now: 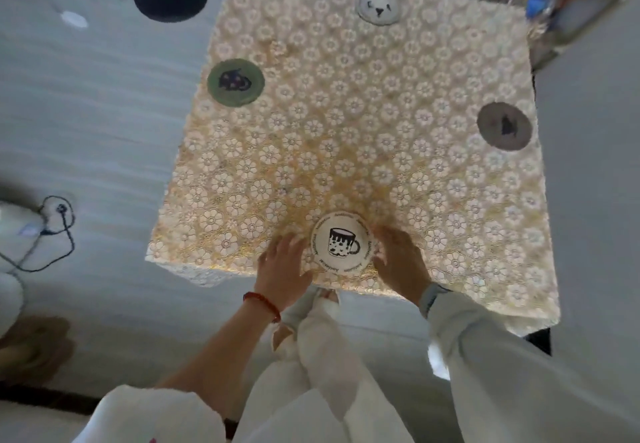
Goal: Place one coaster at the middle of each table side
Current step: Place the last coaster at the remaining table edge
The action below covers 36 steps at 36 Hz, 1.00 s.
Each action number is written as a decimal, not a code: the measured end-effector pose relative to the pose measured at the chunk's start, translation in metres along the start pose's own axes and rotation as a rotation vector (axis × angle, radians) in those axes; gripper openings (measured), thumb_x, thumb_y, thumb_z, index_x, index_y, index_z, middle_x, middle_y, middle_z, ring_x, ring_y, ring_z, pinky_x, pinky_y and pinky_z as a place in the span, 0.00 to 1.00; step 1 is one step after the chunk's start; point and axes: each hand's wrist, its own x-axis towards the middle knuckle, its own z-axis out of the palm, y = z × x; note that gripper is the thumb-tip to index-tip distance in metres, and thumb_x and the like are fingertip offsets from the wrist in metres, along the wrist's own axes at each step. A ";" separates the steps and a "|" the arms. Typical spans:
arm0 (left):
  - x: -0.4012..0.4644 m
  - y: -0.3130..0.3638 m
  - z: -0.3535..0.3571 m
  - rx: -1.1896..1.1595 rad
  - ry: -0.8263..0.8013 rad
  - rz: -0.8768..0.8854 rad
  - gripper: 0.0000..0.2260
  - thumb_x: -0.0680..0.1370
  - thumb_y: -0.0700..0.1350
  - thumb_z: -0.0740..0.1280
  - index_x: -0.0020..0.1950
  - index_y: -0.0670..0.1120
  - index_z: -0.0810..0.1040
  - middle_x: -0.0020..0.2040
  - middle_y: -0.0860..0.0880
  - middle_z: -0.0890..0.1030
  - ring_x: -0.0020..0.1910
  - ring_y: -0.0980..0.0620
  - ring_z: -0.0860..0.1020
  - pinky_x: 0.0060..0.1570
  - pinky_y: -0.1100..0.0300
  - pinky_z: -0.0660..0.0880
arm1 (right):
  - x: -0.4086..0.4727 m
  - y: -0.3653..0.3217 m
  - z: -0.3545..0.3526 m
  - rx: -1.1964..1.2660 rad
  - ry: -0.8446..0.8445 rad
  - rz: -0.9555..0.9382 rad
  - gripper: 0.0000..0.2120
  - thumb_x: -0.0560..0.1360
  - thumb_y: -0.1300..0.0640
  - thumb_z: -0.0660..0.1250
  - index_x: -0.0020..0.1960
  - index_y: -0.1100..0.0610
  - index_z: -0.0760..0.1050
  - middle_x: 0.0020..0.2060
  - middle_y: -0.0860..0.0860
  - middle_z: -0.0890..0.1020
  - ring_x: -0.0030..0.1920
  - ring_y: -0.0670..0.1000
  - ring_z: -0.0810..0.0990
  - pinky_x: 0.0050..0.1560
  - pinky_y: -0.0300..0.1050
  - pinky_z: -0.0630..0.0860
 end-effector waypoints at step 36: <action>0.065 0.026 0.026 0.160 0.016 0.143 0.44 0.64 0.62 0.70 0.73 0.47 0.56 0.76 0.42 0.51 0.74 0.41 0.46 0.70 0.38 0.48 | 0.026 0.056 0.013 -0.093 -0.024 -0.006 0.42 0.68 0.43 0.65 0.73 0.54 0.45 0.75 0.53 0.48 0.74 0.55 0.39 0.71 0.64 0.37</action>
